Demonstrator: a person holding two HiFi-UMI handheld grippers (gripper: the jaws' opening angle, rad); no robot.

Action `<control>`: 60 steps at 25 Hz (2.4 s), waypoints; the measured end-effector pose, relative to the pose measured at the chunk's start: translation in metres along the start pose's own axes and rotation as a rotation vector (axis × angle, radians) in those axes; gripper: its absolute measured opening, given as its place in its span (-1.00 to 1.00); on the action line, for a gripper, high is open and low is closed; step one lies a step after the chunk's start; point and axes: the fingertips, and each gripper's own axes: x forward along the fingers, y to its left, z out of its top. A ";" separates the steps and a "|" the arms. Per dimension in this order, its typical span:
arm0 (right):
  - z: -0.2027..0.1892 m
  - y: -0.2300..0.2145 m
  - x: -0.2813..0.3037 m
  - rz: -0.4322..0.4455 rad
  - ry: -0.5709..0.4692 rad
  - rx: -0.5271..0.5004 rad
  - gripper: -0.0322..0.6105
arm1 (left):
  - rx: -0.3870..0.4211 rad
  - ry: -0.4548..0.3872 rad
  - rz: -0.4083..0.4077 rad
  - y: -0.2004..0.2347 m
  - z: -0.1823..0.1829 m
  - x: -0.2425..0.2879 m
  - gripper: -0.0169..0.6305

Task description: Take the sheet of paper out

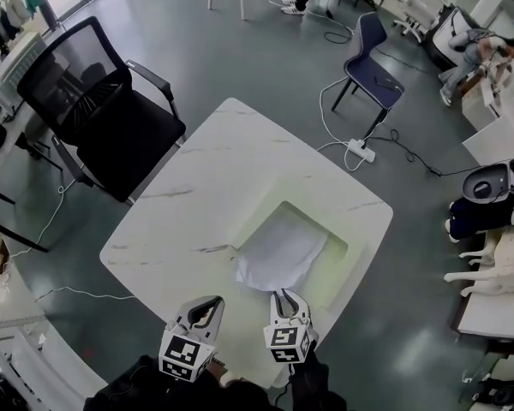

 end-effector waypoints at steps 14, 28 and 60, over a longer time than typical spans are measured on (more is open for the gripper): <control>0.012 -0.001 -0.015 -0.016 -0.017 -0.026 -0.74 | 0.002 -0.027 0.017 -0.001 0.009 -0.014 -0.87; 0.030 0.010 -0.094 -0.046 -0.123 -0.047 -0.76 | 0.038 -0.101 0.021 -0.044 0.015 -0.069 -0.87; -0.045 0.071 -0.446 -0.248 -0.457 0.012 -0.78 | 0.222 -0.316 -0.048 -0.271 -0.026 -0.270 -0.87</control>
